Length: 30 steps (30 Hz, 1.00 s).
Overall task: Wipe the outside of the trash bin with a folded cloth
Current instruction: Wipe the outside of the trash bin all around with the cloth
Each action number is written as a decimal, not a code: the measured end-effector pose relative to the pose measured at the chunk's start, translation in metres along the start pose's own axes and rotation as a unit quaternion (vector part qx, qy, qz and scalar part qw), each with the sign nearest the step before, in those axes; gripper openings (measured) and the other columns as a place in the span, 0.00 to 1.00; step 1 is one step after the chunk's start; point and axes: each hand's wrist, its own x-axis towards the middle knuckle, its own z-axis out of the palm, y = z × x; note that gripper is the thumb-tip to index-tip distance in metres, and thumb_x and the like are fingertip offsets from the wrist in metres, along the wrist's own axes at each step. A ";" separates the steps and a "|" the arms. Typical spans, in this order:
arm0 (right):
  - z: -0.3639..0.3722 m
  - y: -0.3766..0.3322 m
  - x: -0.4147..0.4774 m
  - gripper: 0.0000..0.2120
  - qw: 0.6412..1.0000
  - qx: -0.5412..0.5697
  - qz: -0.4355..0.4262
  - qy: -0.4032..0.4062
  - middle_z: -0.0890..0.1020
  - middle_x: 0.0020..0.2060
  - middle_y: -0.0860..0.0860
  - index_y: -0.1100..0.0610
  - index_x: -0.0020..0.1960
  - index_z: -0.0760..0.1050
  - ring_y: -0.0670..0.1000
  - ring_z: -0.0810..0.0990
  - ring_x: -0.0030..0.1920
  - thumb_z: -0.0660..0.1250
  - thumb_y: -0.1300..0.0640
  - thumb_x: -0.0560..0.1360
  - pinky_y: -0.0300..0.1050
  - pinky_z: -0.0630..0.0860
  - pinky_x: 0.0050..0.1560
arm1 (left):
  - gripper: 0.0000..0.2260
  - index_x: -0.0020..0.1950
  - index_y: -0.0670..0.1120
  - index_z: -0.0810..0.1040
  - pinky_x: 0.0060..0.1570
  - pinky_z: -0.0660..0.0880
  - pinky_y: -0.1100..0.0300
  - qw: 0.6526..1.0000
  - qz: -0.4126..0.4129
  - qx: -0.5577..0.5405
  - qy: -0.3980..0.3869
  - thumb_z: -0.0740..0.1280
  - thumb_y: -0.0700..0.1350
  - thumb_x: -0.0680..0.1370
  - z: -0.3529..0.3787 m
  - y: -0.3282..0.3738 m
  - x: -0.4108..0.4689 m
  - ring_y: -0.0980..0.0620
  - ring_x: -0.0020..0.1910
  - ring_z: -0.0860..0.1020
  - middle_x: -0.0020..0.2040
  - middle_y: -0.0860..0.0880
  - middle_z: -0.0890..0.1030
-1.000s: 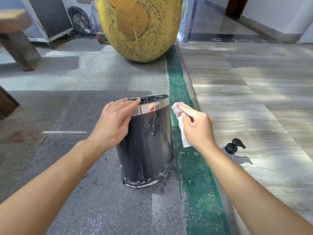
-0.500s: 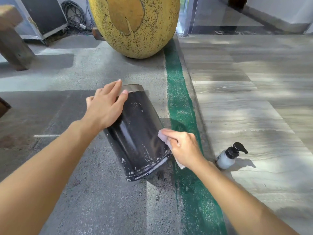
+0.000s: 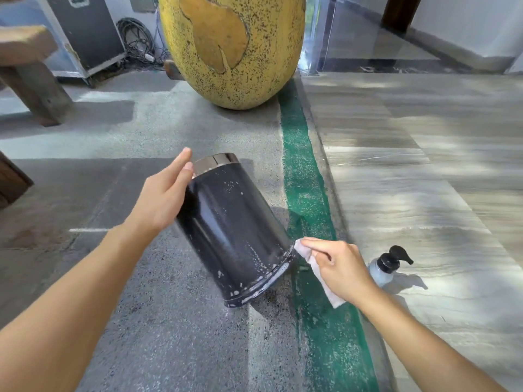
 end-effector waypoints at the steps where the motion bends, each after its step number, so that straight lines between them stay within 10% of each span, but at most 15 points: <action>1: -0.004 -0.005 0.003 0.21 1.000 0.003 0.004 0.012 0.81 0.59 0.41 0.50 0.59 0.82 0.41 0.76 0.63 0.61 0.69 0.76 0.16 0.57 0.59 | 0.22 0.79 0.52 0.64 0.77 0.52 0.61 1.000 0.024 0.009 0.002 0.56 0.55 0.85 0.000 -0.004 -0.006 0.62 0.78 0.57 0.79 0.60 0.60; 6: -0.020 -0.052 0.041 0.18 0.998 0.013 -0.039 0.055 0.82 0.59 0.43 0.50 0.59 0.82 0.42 0.77 0.63 0.62 0.65 0.77 0.15 0.57 0.56 | 0.24 0.77 0.54 0.69 0.75 0.56 0.51 0.994 0.067 0.087 -0.010 0.54 0.59 0.81 0.002 -0.010 -0.013 0.55 0.77 0.61 0.75 0.59 0.68; 11: -0.022 -0.097 0.073 0.17 0.993 0.029 -0.077 0.088 0.83 0.58 0.42 0.50 0.60 0.82 0.45 0.78 0.61 0.62 0.65 0.77 0.17 0.61 0.55 | 0.29 0.80 0.53 0.61 0.51 0.66 0.57 0.999 0.021 0.037 0.032 0.58 0.59 0.80 0.002 -0.001 -0.014 0.51 0.47 0.74 0.43 0.51 0.75; 18: -0.020 -0.095 0.089 0.18 0.993 0.029 -0.056 0.101 0.83 0.58 0.44 0.49 0.59 0.82 0.47 0.78 0.63 0.61 0.65 0.76 0.27 0.63 0.61 | 0.28 0.79 0.47 0.63 0.65 0.59 0.74 0.996 0.059 0.038 0.059 0.61 0.53 0.80 0.015 0.005 -0.010 0.55 0.70 0.73 0.70 0.57 0.76; 25: -0.025 -0.083 0.083 0.18 0.990 0.041 -0.062 0.119 0.82 0.59 0.43 0.49 0.59 0.82 0.45 0.77 0.63 0.62 0.65 0.77 0.26 0.65 0.63 | 0.29 0.81 0.53 0.59 0.57 0.72 0.58 0.986 0.162 0.044 0.005 0.63 0.52 0.80 0.024 0.029 -0.008 0.58 0.48 0.79 0.71 0.63 0.73; 30: -0.033 -0.083 0.083 0.19 0.984 0.061 -0.084 0.146 0.81 0.61 0.43 0.50 0.60 0.82 0.41 0.76 0.64 0.62 0.66 0.76 0.19 0.60 0.61 | 0.30 0.79 0.48 0.64 0.74 0.61 0.52 0.972 0.189 0.135 -0.046 0.54 0.62 0.81 0.035 0.048 0.003 0.49 0.76 0.65 0.77 0.49 0.69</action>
